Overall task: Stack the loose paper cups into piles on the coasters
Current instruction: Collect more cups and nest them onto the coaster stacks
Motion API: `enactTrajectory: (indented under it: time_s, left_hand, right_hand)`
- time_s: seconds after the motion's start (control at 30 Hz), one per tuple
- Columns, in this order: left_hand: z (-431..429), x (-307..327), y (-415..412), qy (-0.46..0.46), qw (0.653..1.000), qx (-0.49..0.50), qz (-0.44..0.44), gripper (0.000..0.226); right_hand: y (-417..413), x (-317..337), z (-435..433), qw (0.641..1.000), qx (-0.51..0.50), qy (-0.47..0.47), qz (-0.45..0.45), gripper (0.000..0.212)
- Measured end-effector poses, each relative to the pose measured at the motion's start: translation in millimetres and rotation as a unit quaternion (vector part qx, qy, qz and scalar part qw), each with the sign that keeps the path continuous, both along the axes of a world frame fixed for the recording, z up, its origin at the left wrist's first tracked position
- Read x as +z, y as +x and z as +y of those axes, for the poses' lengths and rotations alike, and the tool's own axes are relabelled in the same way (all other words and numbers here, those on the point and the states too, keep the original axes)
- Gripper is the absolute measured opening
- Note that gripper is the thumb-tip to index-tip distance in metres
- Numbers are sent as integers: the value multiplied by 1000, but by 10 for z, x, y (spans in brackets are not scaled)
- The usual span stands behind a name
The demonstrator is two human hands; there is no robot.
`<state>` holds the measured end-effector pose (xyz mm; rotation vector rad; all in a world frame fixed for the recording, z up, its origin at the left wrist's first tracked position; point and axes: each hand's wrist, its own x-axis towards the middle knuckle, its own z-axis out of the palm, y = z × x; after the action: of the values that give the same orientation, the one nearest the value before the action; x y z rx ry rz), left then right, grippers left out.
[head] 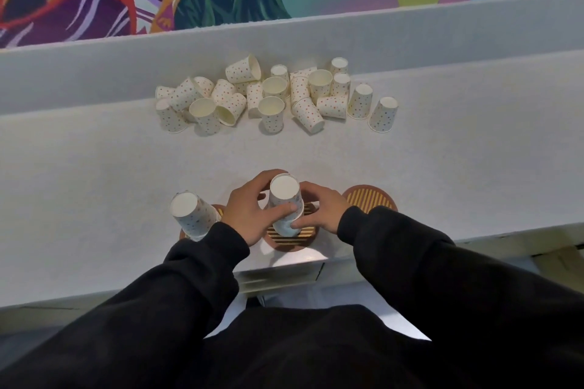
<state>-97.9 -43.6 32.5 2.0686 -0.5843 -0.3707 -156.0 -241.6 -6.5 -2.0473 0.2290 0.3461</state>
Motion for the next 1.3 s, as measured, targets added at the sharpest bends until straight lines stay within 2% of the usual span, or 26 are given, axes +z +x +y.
enactTrajectory:
  time_s: [0.2,0.33,0.4,0.5,0.57,0.67,0.73,0.83,0.9,1.03,1.3]
  left_hand:
    - [-12,17,2,20,1000,-7,-6,59]
    - [3,220,-19,-36,999,22,-11,59]
    - [30,414,-17,-74,997,33,-16,58]
    - [164,713,34,-125,990,51,-32,60]
    - [342,855,104,-138,986,78,-47,61]
    - [651,939,206,-135,981,121,-65,61]
    - [868,922,249,-125,978,152,-70,60]
    - [1123,821,249,-104,975,186,-66,61]
    - [1228,744,230,-96,973,197,-68,59]
    - [1321,566,208,-82,973,208,-59,59]
    - [1380,58,238,-36,982,186,0,61]
  right_hand:
    - [25,17,12,1000,1,-17,2,68]
    - [28,5,-5,1000,1,-16,6,70]
    - [29,23,-21,1000,12,-23,14,78]
    - [66,198,-26,999,40,-7,19,103]
    - [148,458,7,999,48,6,-13,110]
    - [297,986,138,992,44,-20,-113,98]
    - [380,1289,356,978,30,-17,-206,79]
    - [436,1431,811,954,16,103,-280,45]
    - [438,1348,1129,952,28,143,-270,40]
    - [469,1047,1485,968,33,115,-223,44]
    - [549,604,1429,981,83,20,-176,38]
